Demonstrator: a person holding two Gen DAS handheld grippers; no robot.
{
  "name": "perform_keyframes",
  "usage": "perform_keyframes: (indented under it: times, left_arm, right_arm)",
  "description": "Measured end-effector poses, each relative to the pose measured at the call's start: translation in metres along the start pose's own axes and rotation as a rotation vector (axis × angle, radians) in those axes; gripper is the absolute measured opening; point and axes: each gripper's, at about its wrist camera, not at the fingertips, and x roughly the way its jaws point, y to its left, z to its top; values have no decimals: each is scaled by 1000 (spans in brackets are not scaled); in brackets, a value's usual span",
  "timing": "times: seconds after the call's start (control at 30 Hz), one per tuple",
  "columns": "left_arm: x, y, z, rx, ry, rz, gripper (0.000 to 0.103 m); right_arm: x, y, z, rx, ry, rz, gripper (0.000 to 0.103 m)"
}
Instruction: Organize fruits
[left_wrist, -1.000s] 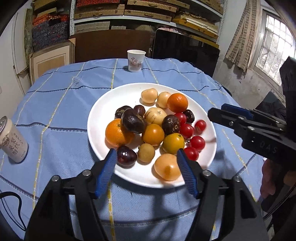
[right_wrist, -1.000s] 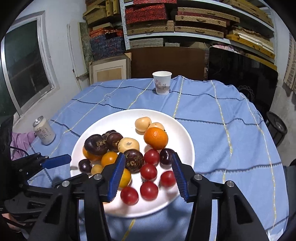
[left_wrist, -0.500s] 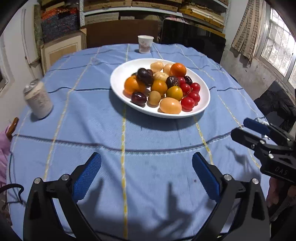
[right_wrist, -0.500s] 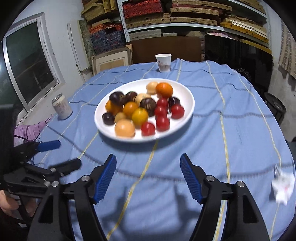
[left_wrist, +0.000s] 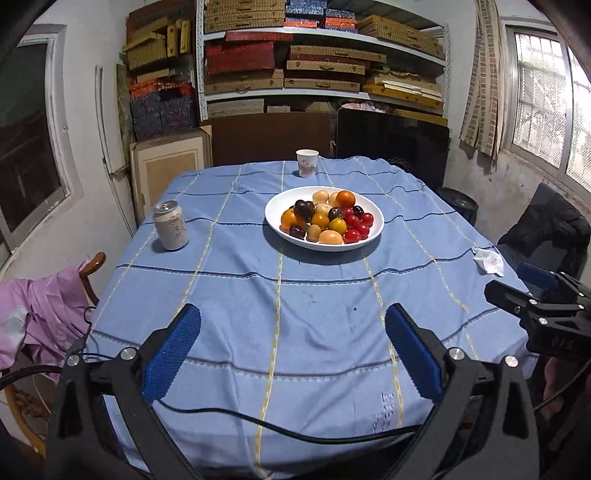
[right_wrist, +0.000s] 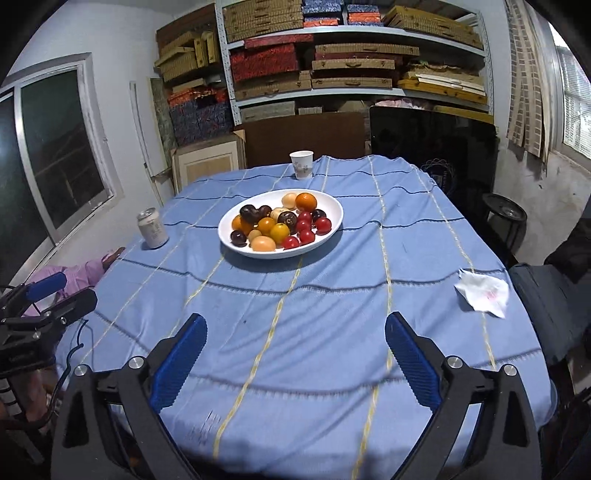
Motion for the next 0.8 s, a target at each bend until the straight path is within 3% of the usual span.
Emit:
perform_keyframes:
  times: [0.3, 0.67, 0.8]
  left_arm:
    - [-50, -6, -8, -6, -74, -1, 98]
    - [-50, -7, -9, -7, -106, 22, 98]
    - [-41, -7, -9, -18, -65, 30, 98]
  right_arm:
    - [-28, 15, -10, -48, -22, -4, 98]
    - [-26, 14, -17, -36, -15, -26, 98]
    - [-24, 9, -19, -20, -10, -27, 98]
